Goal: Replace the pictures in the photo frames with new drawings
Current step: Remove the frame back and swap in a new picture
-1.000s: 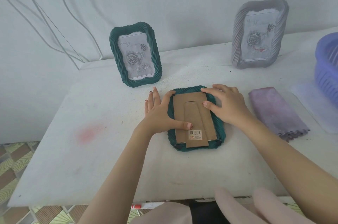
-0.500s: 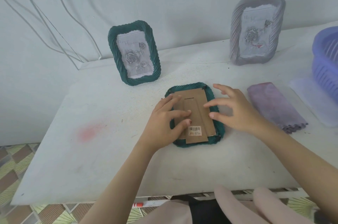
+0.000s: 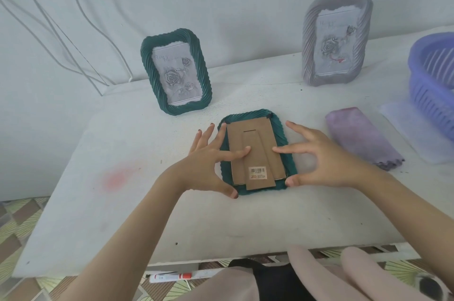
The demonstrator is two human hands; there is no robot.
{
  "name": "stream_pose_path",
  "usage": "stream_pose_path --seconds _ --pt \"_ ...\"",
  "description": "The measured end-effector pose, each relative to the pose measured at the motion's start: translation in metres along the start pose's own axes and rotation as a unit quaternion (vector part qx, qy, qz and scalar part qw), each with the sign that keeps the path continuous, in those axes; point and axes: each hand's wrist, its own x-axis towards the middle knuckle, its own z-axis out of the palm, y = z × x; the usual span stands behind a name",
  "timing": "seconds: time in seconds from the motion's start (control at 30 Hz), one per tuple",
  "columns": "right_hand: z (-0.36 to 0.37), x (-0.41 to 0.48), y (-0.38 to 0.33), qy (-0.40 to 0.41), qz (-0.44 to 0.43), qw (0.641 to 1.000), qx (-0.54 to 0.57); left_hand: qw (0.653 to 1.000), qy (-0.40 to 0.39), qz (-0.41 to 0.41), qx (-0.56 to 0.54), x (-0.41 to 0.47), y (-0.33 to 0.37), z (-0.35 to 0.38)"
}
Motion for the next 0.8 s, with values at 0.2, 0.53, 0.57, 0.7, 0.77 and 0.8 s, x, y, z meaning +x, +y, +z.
stream_pose_path --seconds 0.2,0.53,0.57,0.7,0.77,0.8 --pt "-0.006 0.006 -0.003 -0.023 0.000 0.998 -0.051 1.000 0.004 0.010 0.027 0.000 0.000 -0.003" --pt "-0.019 0.008 -0.020 -0.031 -0.077 0.976 -0.200 0.974 0.110 0.094 0.175 0.000 0.014 -0.016" --pt "-0.019 0.009 -0.022 -0.029 -0.089 0.972 -0.216 0.968 0.111 0.105 0.198 0.000 0.017 -0.017" --pt "-0.019 0.013 -0.030 -0.047 -0.132 0.948 -0.286 0.953 0.086 0.122 0.265 0.001 0.028 -0.017" --pt "-0.019 0.017 -0.035 -0.059 -0.153 0.933 -0.320 0.946 0.074 0.123 0.291 0.005 0.034 -0.017" --pt "-0.020 0.018 -0.036 -0.065 -0.160 0.926 -0.337 0.944 0.071 0.124 0.296 0.007 0.036 -0.017"
